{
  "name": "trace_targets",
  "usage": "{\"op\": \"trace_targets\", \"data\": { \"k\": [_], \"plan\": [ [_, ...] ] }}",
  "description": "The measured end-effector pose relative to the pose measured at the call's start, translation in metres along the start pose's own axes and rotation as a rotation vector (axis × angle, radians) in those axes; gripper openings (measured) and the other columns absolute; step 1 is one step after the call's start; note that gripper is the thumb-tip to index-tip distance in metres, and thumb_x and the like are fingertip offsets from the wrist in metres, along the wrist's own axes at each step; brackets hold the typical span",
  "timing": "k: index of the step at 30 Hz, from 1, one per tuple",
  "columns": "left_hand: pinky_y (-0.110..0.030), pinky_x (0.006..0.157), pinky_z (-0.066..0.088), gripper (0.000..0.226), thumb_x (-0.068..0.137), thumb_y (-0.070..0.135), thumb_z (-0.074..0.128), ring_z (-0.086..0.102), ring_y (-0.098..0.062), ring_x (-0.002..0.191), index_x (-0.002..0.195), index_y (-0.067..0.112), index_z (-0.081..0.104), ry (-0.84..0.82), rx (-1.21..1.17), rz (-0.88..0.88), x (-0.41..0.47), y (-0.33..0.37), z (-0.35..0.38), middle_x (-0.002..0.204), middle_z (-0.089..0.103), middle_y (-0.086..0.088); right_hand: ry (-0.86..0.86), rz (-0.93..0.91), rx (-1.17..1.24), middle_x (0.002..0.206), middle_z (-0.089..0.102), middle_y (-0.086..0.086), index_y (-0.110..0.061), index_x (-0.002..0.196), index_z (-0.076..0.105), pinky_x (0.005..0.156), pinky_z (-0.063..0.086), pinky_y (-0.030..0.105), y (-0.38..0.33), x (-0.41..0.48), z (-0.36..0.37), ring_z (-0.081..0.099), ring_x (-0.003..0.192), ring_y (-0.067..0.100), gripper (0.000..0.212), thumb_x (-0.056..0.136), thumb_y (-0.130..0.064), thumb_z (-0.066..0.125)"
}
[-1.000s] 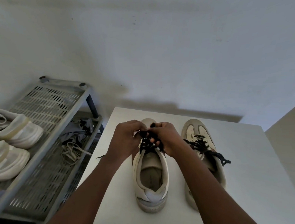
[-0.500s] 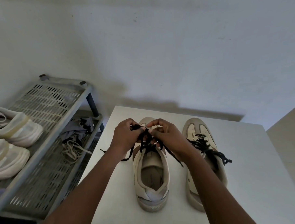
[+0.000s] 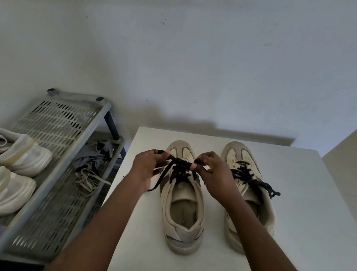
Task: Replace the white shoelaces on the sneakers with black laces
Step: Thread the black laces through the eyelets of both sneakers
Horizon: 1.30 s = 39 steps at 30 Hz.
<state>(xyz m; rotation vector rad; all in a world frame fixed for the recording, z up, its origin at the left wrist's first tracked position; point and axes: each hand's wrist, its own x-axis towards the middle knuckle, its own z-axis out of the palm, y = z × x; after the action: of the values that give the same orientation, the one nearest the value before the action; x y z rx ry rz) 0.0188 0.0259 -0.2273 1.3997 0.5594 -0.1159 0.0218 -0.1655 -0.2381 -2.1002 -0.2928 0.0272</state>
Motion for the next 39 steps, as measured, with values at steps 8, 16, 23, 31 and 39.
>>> {"op": "trace_targets", "data": {
  "k": [8, 16, 23, 31, 39],
  "plan": [
    [-0.028, 0.078, 0.037, 0.019, 0.087, 0.024, 0.069, 0.059, -0.020, 0.088, 0.090, 0.005, 0.068, 0.267, 0.291, 0.067, 0.008, -0.017, -0.022, 0.086, 0.066, -0.008, -0.193, 0.128, -0.416, 0.093, 0.055, -0.003, -0.015, 0.092, 0.066, 0.074, 0.046, 0.030, 0.014, -0.022, -0.034, 0.052, 0.080, 0.012, 0.024, 0.096, -0.036, 0.054],
    [-0.029, 0.078, 0.045, 0.012, 0.091, 0.024, 0.064, 0.065, -0.017, 0.086, 0.089, 0.012, 0.066, 0.066, 0.412, 0.079, -0.003, -0.015, -0.025, 0.087, 0.070, -0.002, -0.044, 0.195, -0.101, 0.078, 0.067, -0.004, -0.020, 0.091, 0.066, 0.070, 0.048, 0.028, 0.004, -0.016, -0.036, 0.061, 0.071, 0.010, 0.013, 0.094, -0.031, 0.059],
    [-0.035, 0.101, 0.035, 0.061, 0.096, 0.049, 0.047, 0.043, -0.026, 0.129, 0.143, 0.011, 0.036, 0.039, 0.608, 0.008, -0.014, -0.018, -0.008, 0.140, 0.046, -0.010, -0.006, 0.191, -0.227, 0.116, 0.065, 0.010, -0.010, 0.124, 0.060, 0.084, 0.045, 0.028, -0.004, 0.005, -0.015, 0.061, 0.103, 0.021, 0.035, 0.096, -0.030, 0.057],
    [-0.038, 0.084, 0.041, 0.048, 0.084, 0.046, 0.065, 0.052, -0.032, 0.104, 0.109, 0.006, 0.055, 0.366, 1.027, 0.395, -0.045, -0.035, 0.002, 0.109, 0.057, -0.016, 0.237, 0.269, -0.233, 0.117, 0.063, 0.006, -0.015, 0.116, 0.065, 0.082, 0.037, 0.021, 0.011, -0.038, -0.068, 0.059, 0.103, 0.017, 0.025, 0.093, -0.022, 0.060],
    [-0.027, 0.062, 0.036, 0.044, 0.084, 0.052, 0.041, 0.064, -0.025, 0.070, 0.078, 0.016, 0.067, 0.085, 1.264, 0.759, -0.106, -0.053, 0.036, 0.073, 0.068, -0.003, 0.257, 0.368, -0.247, 0.093, 0.059, -0.003, -0.017, 0.092, 0.062, 0.070, 0.039, 0.026, 0.012, -0.102, -0.077, 0.057, 0.088, 0.015, 0.023, 0.088, -0.039, 0.064]
  ]
}}
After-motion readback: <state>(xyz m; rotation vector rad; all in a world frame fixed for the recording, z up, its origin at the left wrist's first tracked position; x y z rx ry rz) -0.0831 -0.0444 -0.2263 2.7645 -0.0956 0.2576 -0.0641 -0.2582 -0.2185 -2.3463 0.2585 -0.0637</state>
